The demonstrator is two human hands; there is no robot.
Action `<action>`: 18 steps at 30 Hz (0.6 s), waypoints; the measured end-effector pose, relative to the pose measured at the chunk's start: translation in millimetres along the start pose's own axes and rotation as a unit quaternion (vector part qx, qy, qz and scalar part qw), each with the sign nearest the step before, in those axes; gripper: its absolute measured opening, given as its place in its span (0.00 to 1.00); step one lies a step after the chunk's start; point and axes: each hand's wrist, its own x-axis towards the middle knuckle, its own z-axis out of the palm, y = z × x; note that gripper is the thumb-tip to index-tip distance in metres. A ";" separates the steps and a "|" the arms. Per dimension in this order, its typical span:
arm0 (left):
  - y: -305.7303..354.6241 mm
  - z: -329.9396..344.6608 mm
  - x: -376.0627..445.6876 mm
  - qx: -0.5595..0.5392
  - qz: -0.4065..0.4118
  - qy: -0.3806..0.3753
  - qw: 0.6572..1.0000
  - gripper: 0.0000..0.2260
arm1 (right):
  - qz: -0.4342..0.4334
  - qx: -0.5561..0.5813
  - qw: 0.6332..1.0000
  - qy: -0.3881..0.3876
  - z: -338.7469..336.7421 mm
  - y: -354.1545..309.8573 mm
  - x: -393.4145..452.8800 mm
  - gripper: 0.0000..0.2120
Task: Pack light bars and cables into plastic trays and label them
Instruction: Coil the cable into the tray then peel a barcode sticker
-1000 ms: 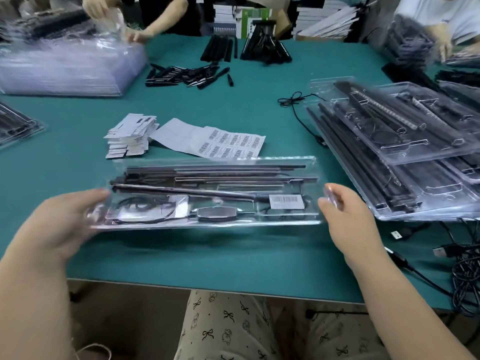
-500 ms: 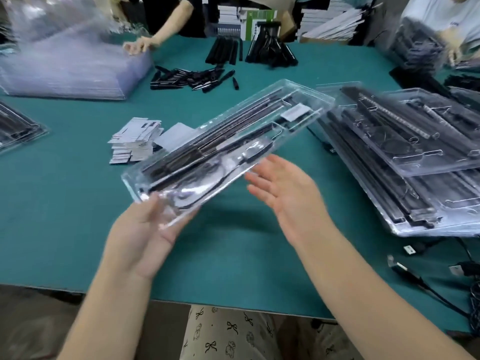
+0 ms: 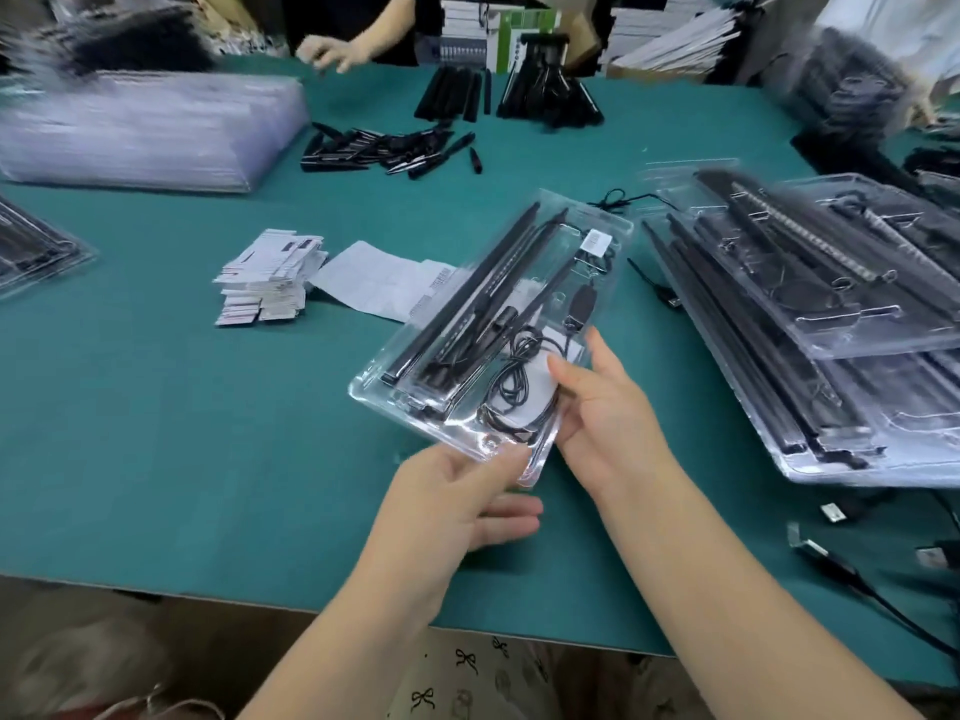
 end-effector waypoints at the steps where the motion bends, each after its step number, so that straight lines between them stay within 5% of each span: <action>1: 0.3 1.2 0.7 0.017 -0.027 -0.004 0.999 0.12 | -0.003 -0.006 1.000 0.007 -0.3 1.5 0.1 0.29; 7: 10.7 1.8 12.5 0.009 -0.096 0.010 0.995 0.07 | -0.007 -0.031 0.999 0.015 -2.5 8.0 1.9 0.29; 13: 1.9 6.6 12.6 -0.013 -0.073 0.103 0.992 0.06 | -0.008 -0.045 0.999 0.010 -3.9 12.3 2.1 0.28; 18: 2.8 3.6 12.9 -0.040 -0.085 0.095 0.991 0.05 | -0.023 -0.046 0.998 0.021 -4.4 14.2 3.8 0.26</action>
